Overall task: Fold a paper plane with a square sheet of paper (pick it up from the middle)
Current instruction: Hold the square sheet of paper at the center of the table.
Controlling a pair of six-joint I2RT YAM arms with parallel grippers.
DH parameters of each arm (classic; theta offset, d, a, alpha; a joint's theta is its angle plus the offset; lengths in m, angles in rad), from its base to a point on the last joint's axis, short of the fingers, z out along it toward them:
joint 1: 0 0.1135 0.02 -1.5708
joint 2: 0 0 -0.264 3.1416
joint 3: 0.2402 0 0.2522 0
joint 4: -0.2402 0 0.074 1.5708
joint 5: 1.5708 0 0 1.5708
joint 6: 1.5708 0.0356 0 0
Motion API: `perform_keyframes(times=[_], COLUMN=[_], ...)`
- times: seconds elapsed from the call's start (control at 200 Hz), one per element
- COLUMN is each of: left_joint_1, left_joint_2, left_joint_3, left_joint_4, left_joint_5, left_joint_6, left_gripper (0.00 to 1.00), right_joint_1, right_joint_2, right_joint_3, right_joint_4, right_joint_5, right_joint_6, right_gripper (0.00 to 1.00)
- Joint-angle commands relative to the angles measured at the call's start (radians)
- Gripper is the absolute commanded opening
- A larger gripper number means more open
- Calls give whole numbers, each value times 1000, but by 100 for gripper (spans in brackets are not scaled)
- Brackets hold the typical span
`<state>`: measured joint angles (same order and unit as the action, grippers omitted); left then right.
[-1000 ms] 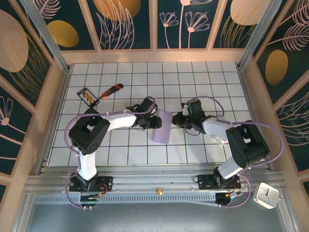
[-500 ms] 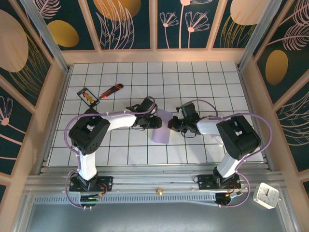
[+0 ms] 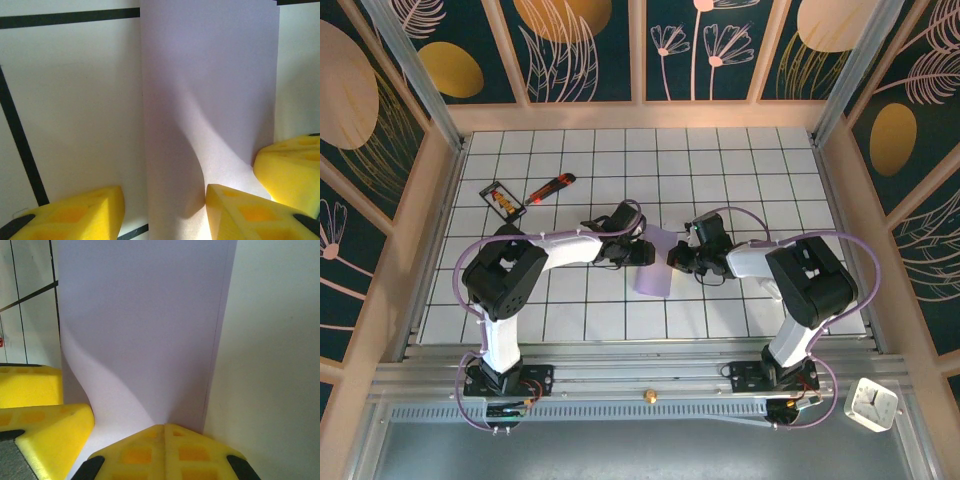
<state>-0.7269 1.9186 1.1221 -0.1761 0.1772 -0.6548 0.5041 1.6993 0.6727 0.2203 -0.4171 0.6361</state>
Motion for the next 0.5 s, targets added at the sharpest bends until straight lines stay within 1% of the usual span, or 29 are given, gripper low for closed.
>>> perform_keyframes(times=[0.0, 0.285, 0.495], left_joint_1=[-40, -40, -40], left_joint_2=[73, -17, -91], left_joint_3=[-27, 6, 24], left_joint_4=[18, -24, -49], left_joint_5=[51, -29, -73], left_joint_6=[-12, -10, -14], left_gripper=[50, 60, 62], right_joint_1=[7, 7, 7], right_joint_2=[40, 45, 41], right_joint_3=[-22, -24, -25], right_joint_4=[-109, -136, -136], right_joint_5=[67, 80, 84], right_joint_6=[-22, -30, -32], right_gripper=[0, 0, 0])
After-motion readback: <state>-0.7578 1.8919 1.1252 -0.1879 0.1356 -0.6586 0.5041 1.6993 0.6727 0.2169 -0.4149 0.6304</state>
